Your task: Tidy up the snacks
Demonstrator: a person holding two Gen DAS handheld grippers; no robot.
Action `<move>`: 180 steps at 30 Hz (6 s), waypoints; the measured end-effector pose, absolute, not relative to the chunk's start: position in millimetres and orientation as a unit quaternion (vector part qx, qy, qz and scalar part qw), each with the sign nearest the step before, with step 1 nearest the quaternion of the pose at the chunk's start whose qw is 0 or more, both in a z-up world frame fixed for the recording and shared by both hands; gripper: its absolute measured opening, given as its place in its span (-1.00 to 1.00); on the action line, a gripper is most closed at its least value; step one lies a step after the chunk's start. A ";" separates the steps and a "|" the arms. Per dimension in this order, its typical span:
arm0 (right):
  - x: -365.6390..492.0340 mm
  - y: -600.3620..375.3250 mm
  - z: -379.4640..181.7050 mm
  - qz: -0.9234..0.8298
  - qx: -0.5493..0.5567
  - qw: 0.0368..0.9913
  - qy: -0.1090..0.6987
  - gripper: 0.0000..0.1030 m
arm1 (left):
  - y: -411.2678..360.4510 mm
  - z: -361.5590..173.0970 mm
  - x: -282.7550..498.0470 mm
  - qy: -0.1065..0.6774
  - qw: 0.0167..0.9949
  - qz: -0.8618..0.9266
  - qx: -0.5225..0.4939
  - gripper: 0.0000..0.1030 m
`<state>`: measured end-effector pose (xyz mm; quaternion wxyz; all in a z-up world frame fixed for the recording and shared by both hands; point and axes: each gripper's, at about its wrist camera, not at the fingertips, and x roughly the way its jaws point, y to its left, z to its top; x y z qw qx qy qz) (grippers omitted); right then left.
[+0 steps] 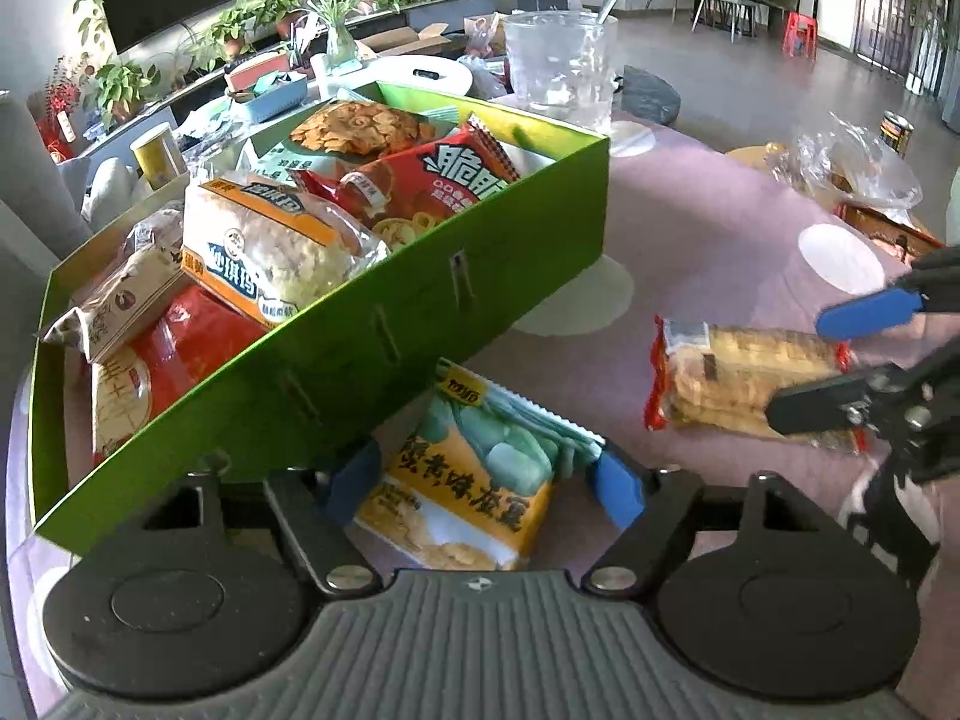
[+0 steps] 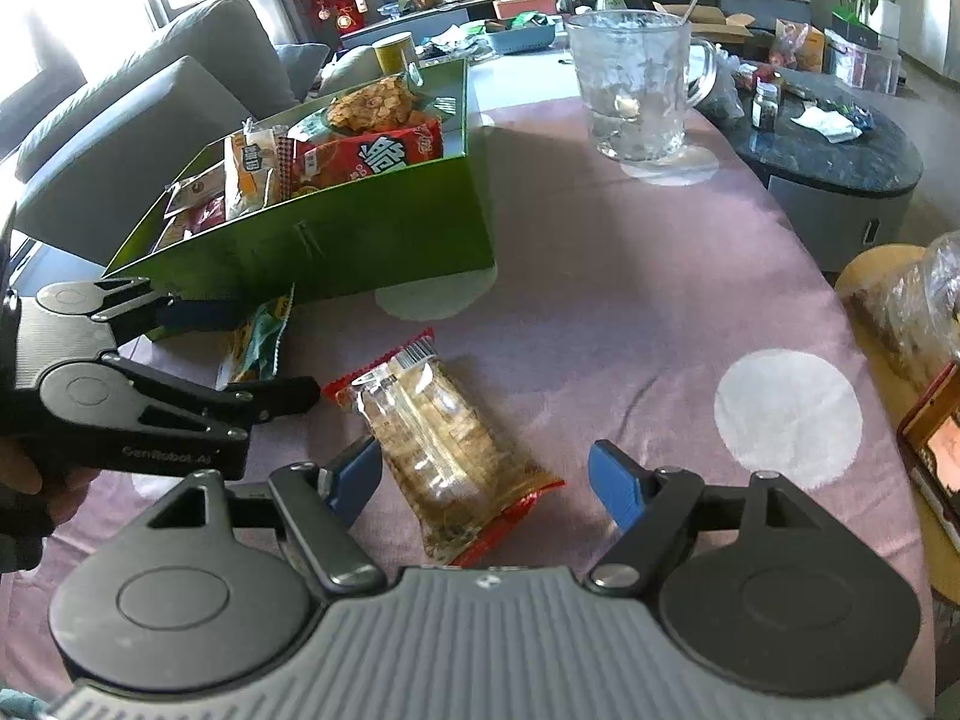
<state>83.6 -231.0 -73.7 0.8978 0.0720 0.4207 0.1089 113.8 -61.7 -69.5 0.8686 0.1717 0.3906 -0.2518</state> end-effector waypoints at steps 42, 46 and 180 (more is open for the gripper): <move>92.2 -225.8 -77.6 0.106 0.037 0.903 0.415 0.56 | -23.2 -66.2 95.8 0.413 0.877 -0.214 0.120 0.65; 92.1 -225.6 -77.7 0.106 0.037 0.903 0.415 0.56 | -18.9 -64.3 86.2 0.399 0.876 -0.237 0.130 0.66; 72.9 -182.5 26.8 0.168 0.059 0.949 0.261 0.56 | 12.6 51.0 28.9 0.273 0.962 0.011 0.005 0.99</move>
